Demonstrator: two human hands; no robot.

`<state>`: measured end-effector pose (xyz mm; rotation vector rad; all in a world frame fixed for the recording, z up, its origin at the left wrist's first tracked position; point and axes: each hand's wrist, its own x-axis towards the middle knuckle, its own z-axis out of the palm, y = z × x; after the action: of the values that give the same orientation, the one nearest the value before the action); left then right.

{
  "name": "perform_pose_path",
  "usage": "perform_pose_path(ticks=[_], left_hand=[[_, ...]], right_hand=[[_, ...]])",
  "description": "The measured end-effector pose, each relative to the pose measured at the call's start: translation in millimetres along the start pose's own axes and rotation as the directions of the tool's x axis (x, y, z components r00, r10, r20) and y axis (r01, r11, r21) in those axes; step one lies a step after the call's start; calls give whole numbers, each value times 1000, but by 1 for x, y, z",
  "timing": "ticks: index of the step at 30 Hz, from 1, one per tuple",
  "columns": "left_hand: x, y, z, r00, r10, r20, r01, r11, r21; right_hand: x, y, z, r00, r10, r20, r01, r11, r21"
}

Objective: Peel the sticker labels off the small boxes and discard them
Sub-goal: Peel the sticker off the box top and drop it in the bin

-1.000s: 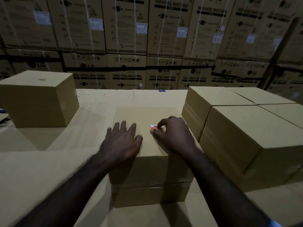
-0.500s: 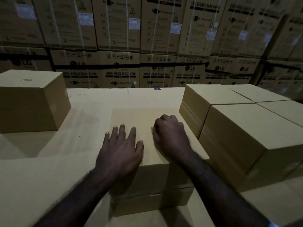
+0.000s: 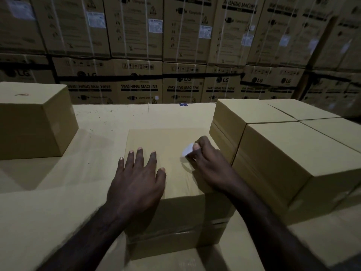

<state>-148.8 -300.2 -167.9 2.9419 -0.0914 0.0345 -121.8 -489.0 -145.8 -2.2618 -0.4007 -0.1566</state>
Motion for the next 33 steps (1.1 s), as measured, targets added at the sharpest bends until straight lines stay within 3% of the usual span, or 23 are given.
perform_pose_path(ticks=[4, 6, 13, 19, 26, 33], left_hand=[[0, 1, 0, 1000, -8, -2, 8, 1000, -2], [0, 1, 0, 1000, -11, -3, 11, 1000, -2], [0, 0, 0, 1000, -2, -13, 2, 1000, -10], [0, 1, 1, 1000, -12, -9, 12, 1000, -12], [1, 0, 2, 1000, -6, -15, 6, 1000, -7], [2, 1, 2, 1000, -17, -12, 17, 1000, 4]], right_hand=[[4, -9, 10, 989, -35, 146, 53, 991, -125], [4, -12, 11, 985, -33, 168, 51, 993, -103], [9, 0, -9, 992, 120, 38, -118, 992, -51], [7, -13, 11, 991, 24, 133, -16, 998, -66], [7, -1, -11, 991, 129, 33, -127, 989, -72], [6, -6, 7, 992, 51, 116, -43, 997, -66]])
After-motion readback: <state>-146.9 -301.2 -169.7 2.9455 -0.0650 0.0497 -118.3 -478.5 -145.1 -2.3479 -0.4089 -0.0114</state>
